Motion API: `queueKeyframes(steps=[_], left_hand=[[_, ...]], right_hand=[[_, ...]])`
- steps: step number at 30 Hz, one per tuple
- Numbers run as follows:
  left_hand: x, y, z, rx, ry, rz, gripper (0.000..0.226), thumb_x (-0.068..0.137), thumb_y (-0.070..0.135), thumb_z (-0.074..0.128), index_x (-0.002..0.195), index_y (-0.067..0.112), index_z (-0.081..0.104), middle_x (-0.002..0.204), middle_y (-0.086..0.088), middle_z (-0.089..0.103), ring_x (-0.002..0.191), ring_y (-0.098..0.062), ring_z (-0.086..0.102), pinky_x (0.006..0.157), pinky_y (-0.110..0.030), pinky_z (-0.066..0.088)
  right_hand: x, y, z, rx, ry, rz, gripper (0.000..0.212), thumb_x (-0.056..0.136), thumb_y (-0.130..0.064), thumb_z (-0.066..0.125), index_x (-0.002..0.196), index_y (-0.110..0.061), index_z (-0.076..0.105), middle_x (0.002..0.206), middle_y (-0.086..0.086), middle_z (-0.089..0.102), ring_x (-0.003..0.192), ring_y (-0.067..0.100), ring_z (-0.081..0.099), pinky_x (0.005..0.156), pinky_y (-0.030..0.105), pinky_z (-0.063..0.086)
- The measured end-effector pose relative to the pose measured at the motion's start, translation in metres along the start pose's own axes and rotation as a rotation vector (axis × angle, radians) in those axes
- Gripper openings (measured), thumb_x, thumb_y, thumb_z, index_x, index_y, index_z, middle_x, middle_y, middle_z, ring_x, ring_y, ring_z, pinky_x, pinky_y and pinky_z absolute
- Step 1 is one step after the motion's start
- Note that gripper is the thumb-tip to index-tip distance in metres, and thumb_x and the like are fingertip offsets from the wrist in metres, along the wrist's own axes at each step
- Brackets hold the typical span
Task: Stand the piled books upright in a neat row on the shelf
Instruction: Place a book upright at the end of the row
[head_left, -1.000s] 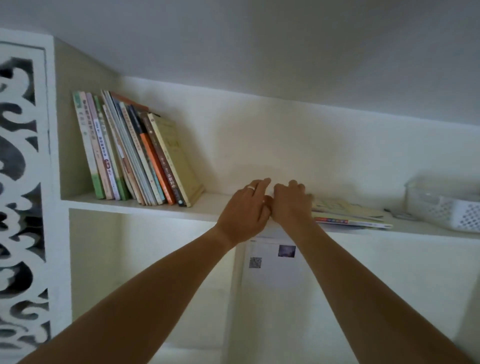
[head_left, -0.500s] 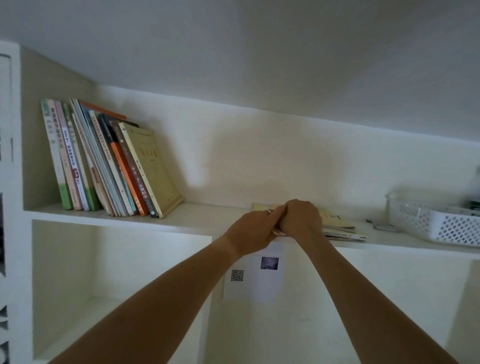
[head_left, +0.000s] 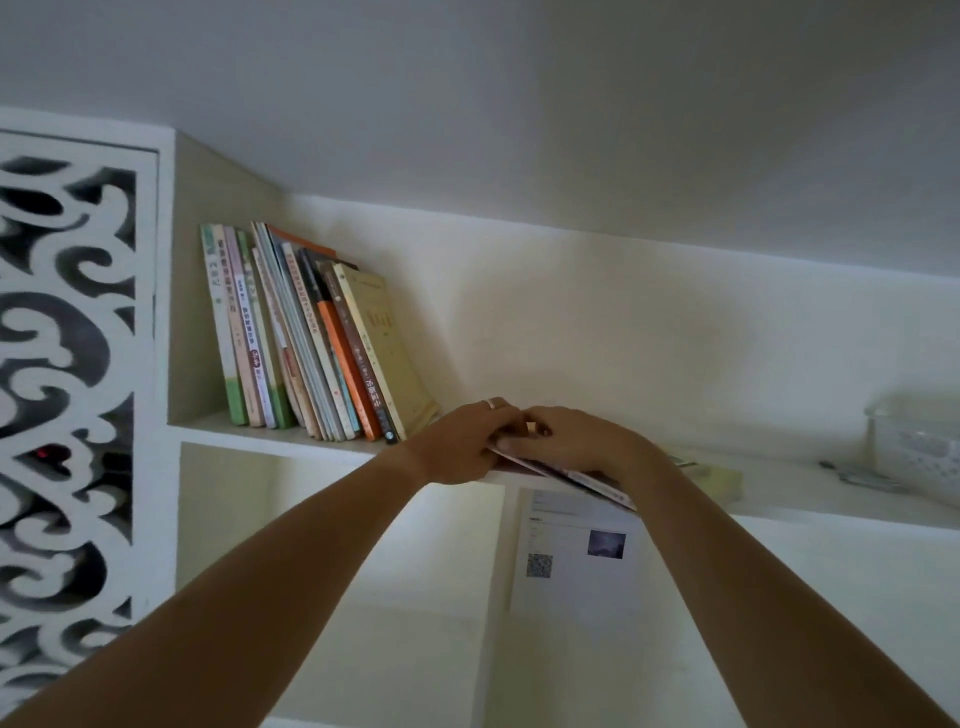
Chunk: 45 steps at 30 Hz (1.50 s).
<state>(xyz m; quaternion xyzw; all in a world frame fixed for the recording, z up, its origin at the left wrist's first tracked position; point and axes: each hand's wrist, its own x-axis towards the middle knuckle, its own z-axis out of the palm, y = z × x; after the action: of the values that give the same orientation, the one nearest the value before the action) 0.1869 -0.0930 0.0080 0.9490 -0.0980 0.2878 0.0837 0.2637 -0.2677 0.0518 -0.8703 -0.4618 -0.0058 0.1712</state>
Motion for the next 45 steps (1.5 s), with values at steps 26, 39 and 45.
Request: queueKeyframes(steps=[26, 39, 45], left_hand=[[0.011, 0.001, 0.012, 0.369, 0.51, -0.033, 0.04, 0.081, -0.008, 0.069, 0.109, 0.018, 0.056, 0.105, -0.003, 0.063, 0.089, -0.023, 0.062, 0.08, -0.034, 0.053], [0.009, 0.034, -0.007, -0.584, 0.712, -0.198, 0.05, 0.106, 0.061, 0.026, 0.141, 0.031, 0.047, 0.12, 0.018, 0.066, 0.11, -0.008, 0.068, 0.089, -0.028, 0.059], [-0.022, -0.004, -0.034, -0.473, 0.668, -0.405, 0.094, 0.089, 0.087, 0.037, 0.162, 0.031, 0.019, 0.152, -0.004, 0.052, 0.135, -0.018, 0.056, 0.111, -0.038, 0.05]], right_hand=[[-0.024, -0.008, -0.008, -0.56, 0.265, 0.287, 0.028, 0.095, -0.013, 0.055, 0.123, -0.012, 0.058, 0.103, 0.009, 0.057, 0.094, 0.028, 0.06, 0.082, 0.036, 0.048], [0.015, -0.065, 0.017, 0.248, 0.963, 0.019, 0.028, 0.101, -0.036, 0.056, 0.122, -0.02, 0.065, 0.103, 0.007, 0.074, 0.089, 0.033, 0.068, 0.071, 0.037, 0.053], [0.048, -0.109, 0.048, 0.628, 0.659, -0.294, 0.032, 0.103, -0.038, 0.056, 0.133, -0.026, 0.058, 0.103, -0.017, 0.067, 0.088, 0.003, 0.066, 0.068, 0.0, 0.044]])
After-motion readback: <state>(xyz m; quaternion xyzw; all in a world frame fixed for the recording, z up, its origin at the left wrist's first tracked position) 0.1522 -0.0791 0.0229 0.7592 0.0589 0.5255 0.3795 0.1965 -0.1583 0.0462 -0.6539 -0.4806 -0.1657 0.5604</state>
